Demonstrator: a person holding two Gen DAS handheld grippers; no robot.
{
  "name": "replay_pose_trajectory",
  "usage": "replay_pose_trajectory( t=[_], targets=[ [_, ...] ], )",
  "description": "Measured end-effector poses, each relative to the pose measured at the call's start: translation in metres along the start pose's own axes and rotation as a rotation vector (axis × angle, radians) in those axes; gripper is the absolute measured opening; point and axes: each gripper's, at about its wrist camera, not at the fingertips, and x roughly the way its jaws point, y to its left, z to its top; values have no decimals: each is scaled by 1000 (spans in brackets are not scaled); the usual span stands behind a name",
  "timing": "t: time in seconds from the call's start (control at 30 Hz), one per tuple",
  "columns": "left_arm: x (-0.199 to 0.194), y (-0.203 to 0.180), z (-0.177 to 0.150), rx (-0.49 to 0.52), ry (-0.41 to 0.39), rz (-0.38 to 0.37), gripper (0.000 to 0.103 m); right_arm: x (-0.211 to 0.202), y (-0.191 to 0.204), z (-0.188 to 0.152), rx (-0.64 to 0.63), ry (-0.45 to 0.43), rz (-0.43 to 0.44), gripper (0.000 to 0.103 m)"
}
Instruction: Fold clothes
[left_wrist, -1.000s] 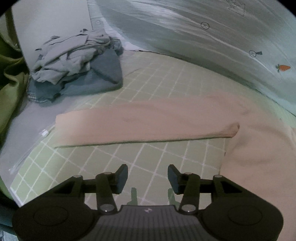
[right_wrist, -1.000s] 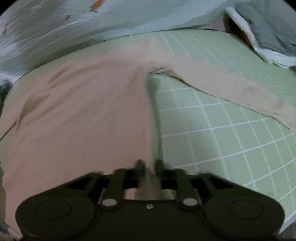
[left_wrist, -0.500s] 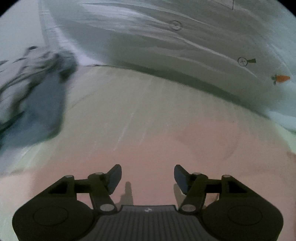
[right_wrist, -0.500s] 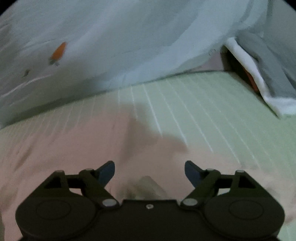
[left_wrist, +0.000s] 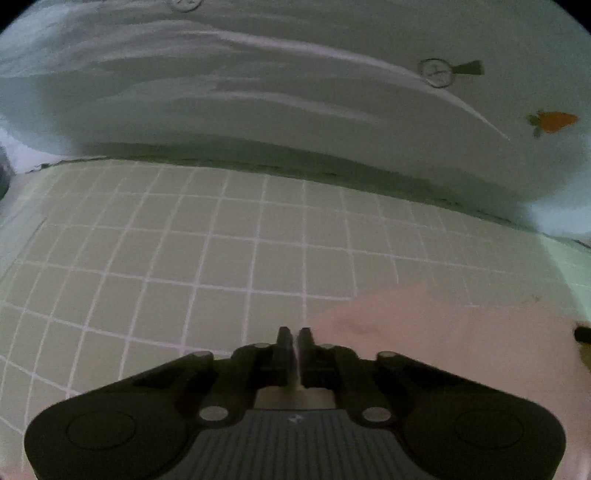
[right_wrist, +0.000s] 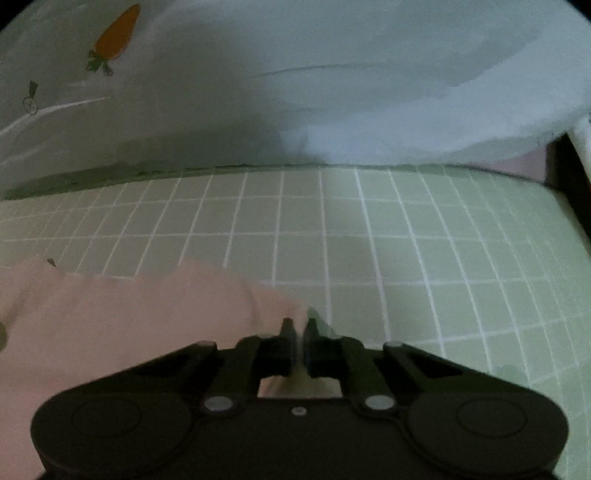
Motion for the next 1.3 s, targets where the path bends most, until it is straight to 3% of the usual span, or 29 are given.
replay_pose_trajectory(
  t=[0.23, 0.3, 0.33, 0.37, 0.4, 0.43, 0.5, 0.57, 0.67, 0.77, 0.9, 1.1, 1.3],
  targets=[
    [7, 9, 11, -77, -29, 34, 5, 14, -9, 11, 11, -24, 8, 5],
    [5, 7, 14, -103, -10, 53, 9, 16, -8, 18, 20, -6, -8, 7],
    [-2, 6, 15, -106, -11, 60, 10, 16, -7, 21, 24, 6, -22, 15],
    [-12, 6, 14, -105, -27, 63, 13, 10, -6, 23, 25, 5, -45, 32],
    [-25, 5, 11, -100, -47, 65, 27, 0, -3, 23, 28, -16, -67, 40],
    [-38, 4, 9, -96, -68, 68, 36, -11, 0, 21, 34, -36, -85, 50],
    [-67, 7, -3, -106, -107, 80, 61, -36, 8, 6, 72, -67, -71, 56],
    [-96, 17, -24, -139, -126, 94, 71, -61, 17, -10, 107, -99, -58, 82],
    [-135, 35, -62, -184, -129, 137, 88, -95, 44, -56, 96, -127, -30, 89],
    [-163, 61, -103, -234, -102, 196, 88, -116, 67, -103, 94, -105, 19, 100],
    [-189, 104, -150, -337, -57, 270, 88, -128, 94, -153, 104, -10, 63, 100],
    [-221, 159, -208, -414, -30, 359, 88, -146, 123, -201, 72, 45, -23, 102],
    [-225, 209, -218, -448, -10, 383, 88, -154, 137, -211, 146, 41, -114, 103]
  ],
)
